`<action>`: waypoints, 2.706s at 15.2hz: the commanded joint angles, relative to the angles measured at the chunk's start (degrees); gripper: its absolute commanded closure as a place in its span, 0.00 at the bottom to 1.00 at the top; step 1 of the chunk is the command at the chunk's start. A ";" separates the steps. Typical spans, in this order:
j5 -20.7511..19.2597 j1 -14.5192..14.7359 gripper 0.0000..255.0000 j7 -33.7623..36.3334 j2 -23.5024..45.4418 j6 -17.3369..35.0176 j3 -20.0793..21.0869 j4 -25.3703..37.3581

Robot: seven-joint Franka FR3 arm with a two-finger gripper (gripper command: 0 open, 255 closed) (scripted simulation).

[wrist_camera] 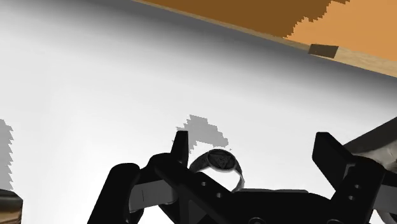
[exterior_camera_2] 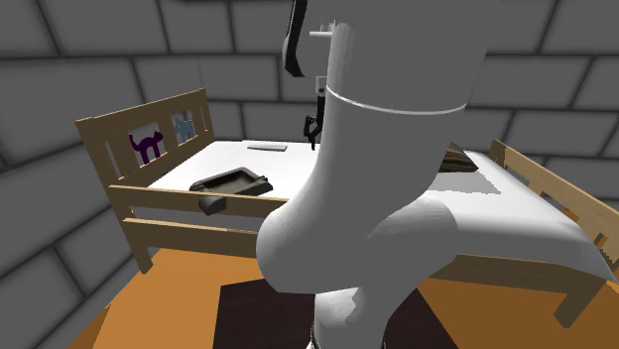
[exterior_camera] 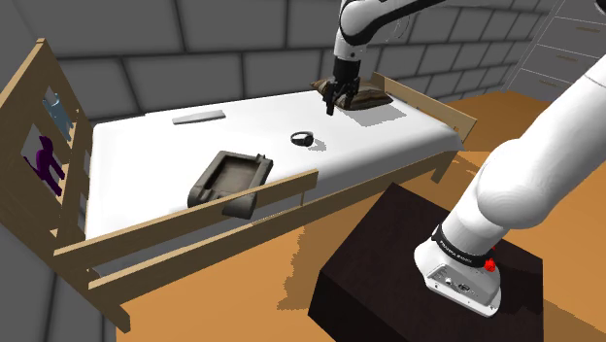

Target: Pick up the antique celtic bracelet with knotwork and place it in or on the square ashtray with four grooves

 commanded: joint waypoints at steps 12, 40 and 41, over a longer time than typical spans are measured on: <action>6.09 -2.84 0.00 -7.10 29.95 6.15 -1.38 21.34; 8.25 -4.58 1.00 -8.77 41.40 10.31 -0.43 27.95; 8.25 -4.58 1.00 -8.77 41.40 10.32 -0.43 27.94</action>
